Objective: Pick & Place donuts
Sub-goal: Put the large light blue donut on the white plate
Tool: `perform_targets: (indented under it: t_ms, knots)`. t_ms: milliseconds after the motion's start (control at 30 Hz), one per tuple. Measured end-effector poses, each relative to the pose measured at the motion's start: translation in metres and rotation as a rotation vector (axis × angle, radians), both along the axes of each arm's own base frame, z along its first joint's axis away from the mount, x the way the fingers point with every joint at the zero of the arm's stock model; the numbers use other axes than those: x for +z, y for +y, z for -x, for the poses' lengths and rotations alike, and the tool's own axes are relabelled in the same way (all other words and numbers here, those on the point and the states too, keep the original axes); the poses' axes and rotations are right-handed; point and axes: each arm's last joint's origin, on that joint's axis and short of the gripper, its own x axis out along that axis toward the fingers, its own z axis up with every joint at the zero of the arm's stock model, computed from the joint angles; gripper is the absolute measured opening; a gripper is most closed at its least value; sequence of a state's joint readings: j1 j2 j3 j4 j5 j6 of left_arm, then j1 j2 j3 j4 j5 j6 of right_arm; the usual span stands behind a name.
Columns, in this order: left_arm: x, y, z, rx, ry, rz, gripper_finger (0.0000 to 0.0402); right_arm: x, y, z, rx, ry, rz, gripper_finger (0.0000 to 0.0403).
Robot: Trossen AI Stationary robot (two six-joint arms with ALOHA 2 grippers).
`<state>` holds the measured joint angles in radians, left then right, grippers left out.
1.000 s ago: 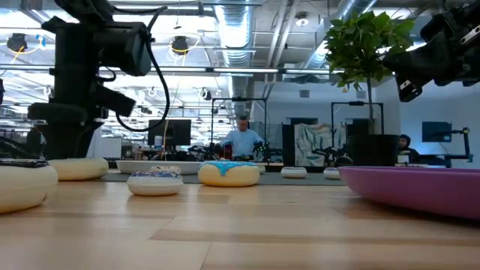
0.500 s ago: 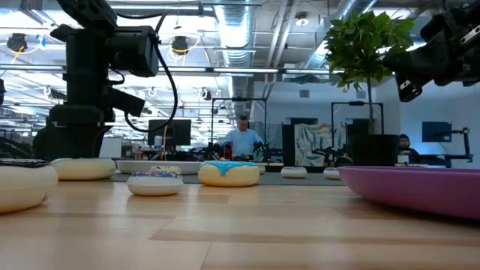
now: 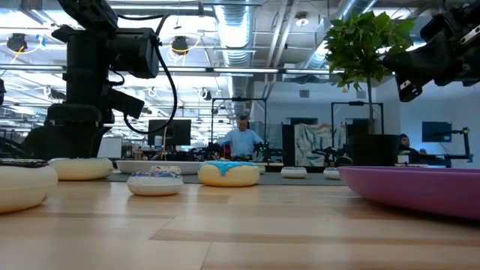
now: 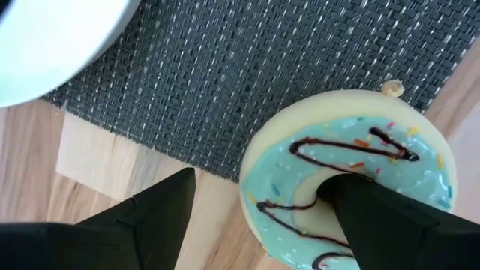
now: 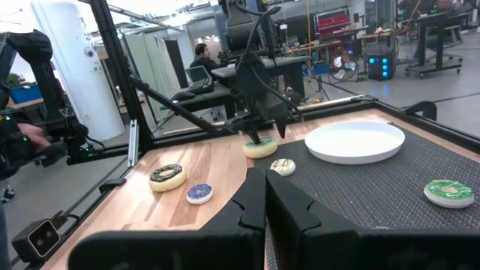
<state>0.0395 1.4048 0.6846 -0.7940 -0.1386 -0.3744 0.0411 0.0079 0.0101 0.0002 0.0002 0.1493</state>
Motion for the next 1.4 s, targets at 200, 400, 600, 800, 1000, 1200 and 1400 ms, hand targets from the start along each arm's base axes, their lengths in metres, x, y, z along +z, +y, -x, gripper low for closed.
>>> perform_targets:
  t_ms: [200, 400, 600, 800, 1000, 1200, 1400]
  knots:
    - [0.000, 0.000, 0.000, 0.004, 0.000, -0.003, 0.0300, 0.000, 0.000, 0.000, 0.000, 0.001, 0.000, 0.0000]
    - [0.000, 0.000, 0.000, 0.022, -0.003, -0.004, 0.0294, 0.000, 0.000, 0.000, 0.000, 0.000, 0.000, 0.0000]
    - [0.000, 0.000, 0.000, 0.037, -0.005, -0.004, 0.0260, 0.000, 0.000, 0.000, 0.000, 0.000, 0.000, 0.0000]
    - [0.000, 0.000, 0.000, 0.041, -0.006, -0.005, 0.0242, 0.000, 0.000, 0.000, 0.000, 0.000, 0.000, 0.0000]
    - [0.000, 0.000, 0.000, 0.077, -0.010, -0.003, 0.0240, 0.000, 0.000, 0.000, 0.000, 0.001, 0.000, 0.0000]
    - [0.007, 0.000, -0.003, 0.105, -0.005, 0.000, 0.0240, 0.000, 0.000, 0.000, 0.000, 0.001, 0.000, 0.0000]
    - [0.033, 0.001, -0.013, 0.109, 0.000, -0.020, 0.0239, 0.000, 0.000, 0.000, 0.000, 0.001, 0.000, 0.0000]
